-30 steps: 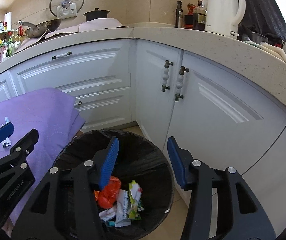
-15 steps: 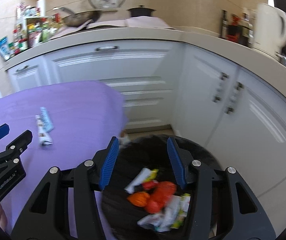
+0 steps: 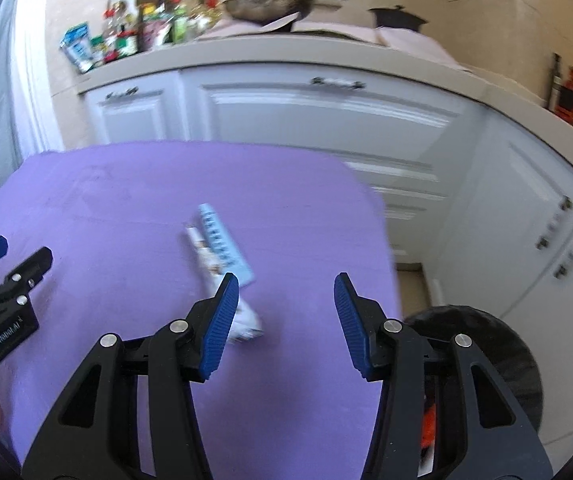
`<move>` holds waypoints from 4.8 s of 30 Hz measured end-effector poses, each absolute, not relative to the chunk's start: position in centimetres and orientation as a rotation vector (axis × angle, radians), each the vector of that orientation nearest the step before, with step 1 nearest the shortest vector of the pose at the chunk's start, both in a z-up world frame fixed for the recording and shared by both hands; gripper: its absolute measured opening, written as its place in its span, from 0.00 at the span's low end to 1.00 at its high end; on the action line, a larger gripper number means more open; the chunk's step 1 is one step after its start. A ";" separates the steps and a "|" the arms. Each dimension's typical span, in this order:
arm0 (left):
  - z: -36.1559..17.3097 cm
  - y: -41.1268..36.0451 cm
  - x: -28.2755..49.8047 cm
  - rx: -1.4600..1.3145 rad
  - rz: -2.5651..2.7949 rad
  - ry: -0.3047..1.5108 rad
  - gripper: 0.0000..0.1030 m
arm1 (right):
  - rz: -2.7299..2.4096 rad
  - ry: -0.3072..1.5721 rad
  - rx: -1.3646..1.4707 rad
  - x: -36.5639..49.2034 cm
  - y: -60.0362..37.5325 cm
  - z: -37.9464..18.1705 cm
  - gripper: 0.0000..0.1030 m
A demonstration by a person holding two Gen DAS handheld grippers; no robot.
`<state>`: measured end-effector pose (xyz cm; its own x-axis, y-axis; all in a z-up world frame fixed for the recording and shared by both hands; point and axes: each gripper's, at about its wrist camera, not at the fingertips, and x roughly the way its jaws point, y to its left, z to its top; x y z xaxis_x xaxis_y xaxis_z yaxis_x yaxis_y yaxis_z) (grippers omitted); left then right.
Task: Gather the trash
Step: 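Grasp the white wrapped tube with the right tool, then carry the white tube over the bin while the left tool grasps the blue tube, then carry the blue tube over the bin with the left tool while the right tool holds the white tube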
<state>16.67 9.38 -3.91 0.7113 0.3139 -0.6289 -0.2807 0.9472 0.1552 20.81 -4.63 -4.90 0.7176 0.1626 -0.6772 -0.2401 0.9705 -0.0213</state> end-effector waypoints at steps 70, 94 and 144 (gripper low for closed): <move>-7.4 -0.2 25.8 0.065 0.178 0.910 0.72 | -0.070 0.761 0.012 20.7 -20.8 -7.6 0.17; -7.2 1.1 23.8 0.059 0.084 0.890 0.22 | -0.070 0.738 0.000 18.3 -19.1 -5.8 0.17; -0.2 -7.7 11.9 0.101 -0.281 0.582 0.22 | -0.294 0.629 0.029 6.6 -23.1 -1.4 0.17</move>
<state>11.85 -7.70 -0.17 0.7987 -0.2327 -0.5549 0.2895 0.9571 0.0154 6.59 -23.11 -1.40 0.7685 -0.2620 -0.5837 0.2794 0.9582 -0.0622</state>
